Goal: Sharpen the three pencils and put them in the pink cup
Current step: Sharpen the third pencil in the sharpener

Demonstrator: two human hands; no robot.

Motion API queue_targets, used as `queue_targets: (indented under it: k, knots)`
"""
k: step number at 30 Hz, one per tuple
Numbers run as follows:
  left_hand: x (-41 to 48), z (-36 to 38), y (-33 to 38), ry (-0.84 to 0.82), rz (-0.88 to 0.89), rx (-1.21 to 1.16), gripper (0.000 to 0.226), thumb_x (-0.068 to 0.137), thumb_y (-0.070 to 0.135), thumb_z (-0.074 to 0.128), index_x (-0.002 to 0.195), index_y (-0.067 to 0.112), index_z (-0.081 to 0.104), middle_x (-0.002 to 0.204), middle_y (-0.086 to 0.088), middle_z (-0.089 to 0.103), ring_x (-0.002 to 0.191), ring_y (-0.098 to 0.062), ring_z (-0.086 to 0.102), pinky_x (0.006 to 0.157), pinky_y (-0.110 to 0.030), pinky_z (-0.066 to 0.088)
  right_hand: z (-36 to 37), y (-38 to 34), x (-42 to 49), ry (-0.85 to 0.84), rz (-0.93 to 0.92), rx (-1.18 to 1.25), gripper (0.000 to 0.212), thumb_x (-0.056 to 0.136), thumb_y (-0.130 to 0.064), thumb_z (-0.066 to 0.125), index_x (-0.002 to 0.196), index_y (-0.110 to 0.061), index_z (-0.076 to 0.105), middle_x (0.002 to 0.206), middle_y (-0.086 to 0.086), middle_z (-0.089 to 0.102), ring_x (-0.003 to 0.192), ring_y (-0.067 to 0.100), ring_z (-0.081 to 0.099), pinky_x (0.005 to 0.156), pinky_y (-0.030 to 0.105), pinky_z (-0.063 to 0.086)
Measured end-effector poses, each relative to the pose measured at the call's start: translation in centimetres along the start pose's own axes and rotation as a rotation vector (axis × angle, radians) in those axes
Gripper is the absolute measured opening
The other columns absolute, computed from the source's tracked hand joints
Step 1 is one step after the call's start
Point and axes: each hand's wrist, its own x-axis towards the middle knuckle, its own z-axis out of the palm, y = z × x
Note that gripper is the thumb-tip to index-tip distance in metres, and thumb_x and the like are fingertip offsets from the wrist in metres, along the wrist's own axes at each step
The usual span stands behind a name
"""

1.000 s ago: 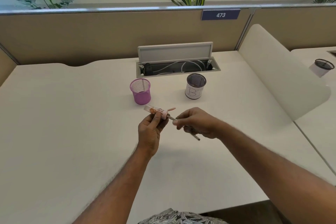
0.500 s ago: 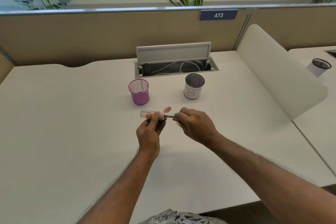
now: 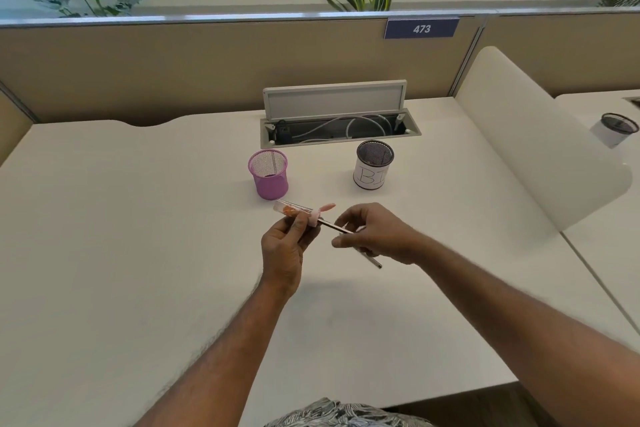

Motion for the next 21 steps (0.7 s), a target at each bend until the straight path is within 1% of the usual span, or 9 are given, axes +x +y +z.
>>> queue_targets:
  k: [2,3,5,8,10,13,16,19,21]
  knots:
    - [-0.1,0.1,-0.1,0.043,0.002,0.019,0.019,0.094,0.010,0.057,0.088,0.003,0.073,0.096,-0.013,0.073,0.096,-0.024,0.069,0.082,-0.031,0.057,0.5,0.5,0.0,0.257,-0.241,-0.299,0.021,0.077,-0.018,0.080,0.088,-0.014,0.062,0.071,-0.001,0.060,0.056,0.013,0.051,0.054,0.029,0.042]
    - [-0.2,0.2,-0.2,0.058,0.001,0.023,0.019,0.094,0.011,0.058,0.086,0.005,0.074,0.095,-0.012,0.074,0.094,-0.023,0.069,0.082,-0.030,0.057,0.8,0.8,-0.1,0.350,-0.388,-0.432,0.018,0.079,-0.017,0.078,0.086,-0.014,0.061,0.071,-0.001,0.060,0.059,0.016,0.052,0.056,0.031,0.043]
    - [-0.3,0.5,-0.3,0.083,-0.013,0.009,0.019,0.093,0.012,0.059,0.084,0.006,0.074,0.092,-0.011,0.075,0.089,-0.022,0.070,0.080,-0.029,0.058,1.2,1.4,-0.4,0.488,-0.638,-0.707,0.011,0.085,-0.016,0.071,0.085,-0.009,0.063,0.076,0.004,0.062,0.063,0.025,0.055,0.054,0.035,0.046]
    - [-0.3,0.9,-0.5,0.155,-0.043,-0.031,0.019,0.093,0.013,0.061,0.081,0.009,0.075,0.080,-0.006,0.074,0.079,-0.019,0.071,0.072,-0.027,0.058,1.2,2.0,-0.3,0.613,-0.827,-1.004,0.013,0.090,-0.019,0.066,0.085,-0.007,0.069,0.075,0.006,0.063,0.060,0.028,0.055,0.045,0.034,0.044]
    - [-0.4,0.9,-0.7,0.196,-0.056,-0.044,0.018,0.092,0.014,0.062,0.081,0.010,0.075,0.080,-0.006,0.075,0.078,-0.019,0.072,0.070,-0.027,0.058,1.3,2.2,-0.2,0.634,-0.862,-1.045,0.014,0.091,-0.019,0.065,0.084,-0.007,0.069,0.071,0.006,0.062,0.055,0.026,0.054,0.040,0.033,0.042]
    - [-0.3,0.7,-0.8,0.196,-0.056,-0.039,0.018,0.092,0.014,0.063,0.081,0.011,0.077,0.082,-0.007,0.075,0.081,-0.020,0.072,0.072,-0.028,0.059,1.7,2.3,-0.2,0.599,-0.832,-0.991,0.015,0.089,-0.018,0.066,0.082,-0.005,0.068,0.069,0.007,0.060,0.049,0.029,0.051,0.037,0.031,0.041]
    - [-0.3,0.4,-0.8,0.168,-0.045,-0.030,0.017,0.092,0.013,0.061,0.084,0.007,0.075,0.083,-0.007,0.075,0.083,-0.020,0.071,0.074,-0.028,0.058,1.7,1.7,-0.1,0.521,-0.712,-0.834,0.018,0.090,-0.020,0.066,0.081,-0.004,0.069,0.069,0.008,0.063,0.054,0.031,0.054,0.045,0.036,0.044]
    - [-0.2,0.0,-0.6,0.111,-0.019,0.008,0.018,0.093,0.012,0.059,0.090,0.001,0.072,0.093,-0.012,0.074,0.093,-0.023,0.070,0.082,-0.031,0.057,1.5,0.8,0.3,0.367,-0.456,-0.507,0.021,0.088,-0.023,0.069,0.075,-0.006,0.071,0.060,0.003,0.064,0.053,0.021,0.052,0.051,0.034,0.043]
    - [-0.1,-0.2,-0.5,0.048,-0.007,0.019,0.019,0.094,0.010,0.056,0.090,-0.001,0.071,0.096,-0.014,0.073,0.097,-0.025,0.069,0.084,-0.032,0.057,0.7,0.2,0.6,0.176,-0.162,-0.143,0.022,0.087,-0.025,0.070,0.074,-0.007,0.072,0.054,0.000,0.061,0.046,0.015,0.044,0.044,0.027,0.036]
